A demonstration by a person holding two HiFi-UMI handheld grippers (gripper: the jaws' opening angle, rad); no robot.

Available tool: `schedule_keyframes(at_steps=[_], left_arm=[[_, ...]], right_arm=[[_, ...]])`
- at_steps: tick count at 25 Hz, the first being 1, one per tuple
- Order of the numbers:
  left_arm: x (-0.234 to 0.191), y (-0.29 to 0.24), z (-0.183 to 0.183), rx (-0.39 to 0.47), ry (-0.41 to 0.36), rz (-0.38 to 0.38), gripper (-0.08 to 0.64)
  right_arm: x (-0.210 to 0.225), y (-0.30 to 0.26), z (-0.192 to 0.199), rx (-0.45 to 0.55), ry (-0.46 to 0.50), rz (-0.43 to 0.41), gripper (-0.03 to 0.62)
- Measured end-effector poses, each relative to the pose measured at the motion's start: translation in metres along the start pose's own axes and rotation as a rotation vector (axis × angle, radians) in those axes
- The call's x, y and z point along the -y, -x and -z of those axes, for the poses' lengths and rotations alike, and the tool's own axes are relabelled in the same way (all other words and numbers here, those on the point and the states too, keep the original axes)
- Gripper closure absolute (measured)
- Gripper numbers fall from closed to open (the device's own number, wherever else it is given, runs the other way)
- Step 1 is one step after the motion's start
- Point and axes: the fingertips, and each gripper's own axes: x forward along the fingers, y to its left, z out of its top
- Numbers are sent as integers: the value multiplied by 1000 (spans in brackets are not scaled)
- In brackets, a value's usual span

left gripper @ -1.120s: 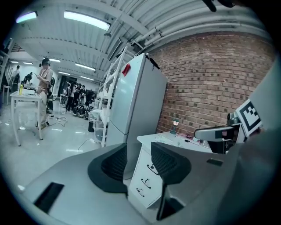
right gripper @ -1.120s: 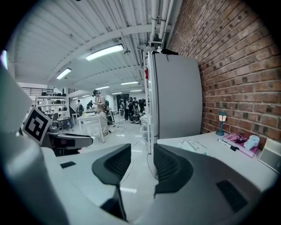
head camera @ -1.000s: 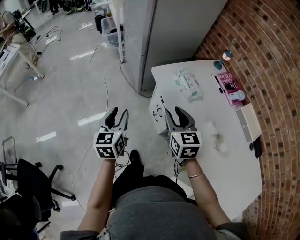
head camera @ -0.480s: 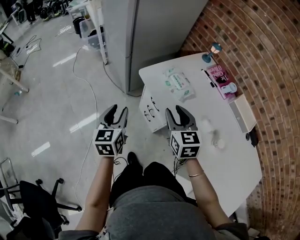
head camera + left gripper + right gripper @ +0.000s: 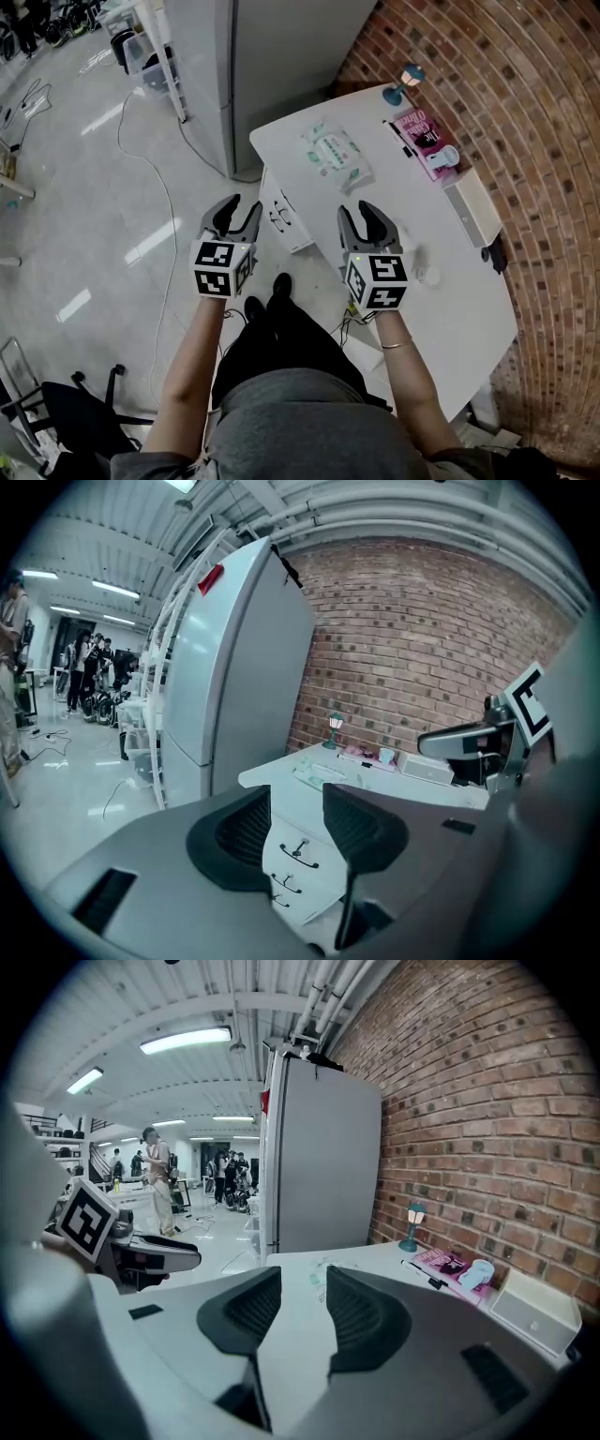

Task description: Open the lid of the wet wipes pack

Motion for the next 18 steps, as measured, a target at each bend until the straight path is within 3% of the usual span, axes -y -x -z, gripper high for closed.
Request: schedule_keyframes(at_steps=[8,18], left_arm=[[19,-50,-2,-71,-59,55,390],[43,-116,-11,-134,-183,114,388]], right_arm=[[32,-25,-6,-14,38,13,439],[58,-76,-14,-73,164,-33,446]])
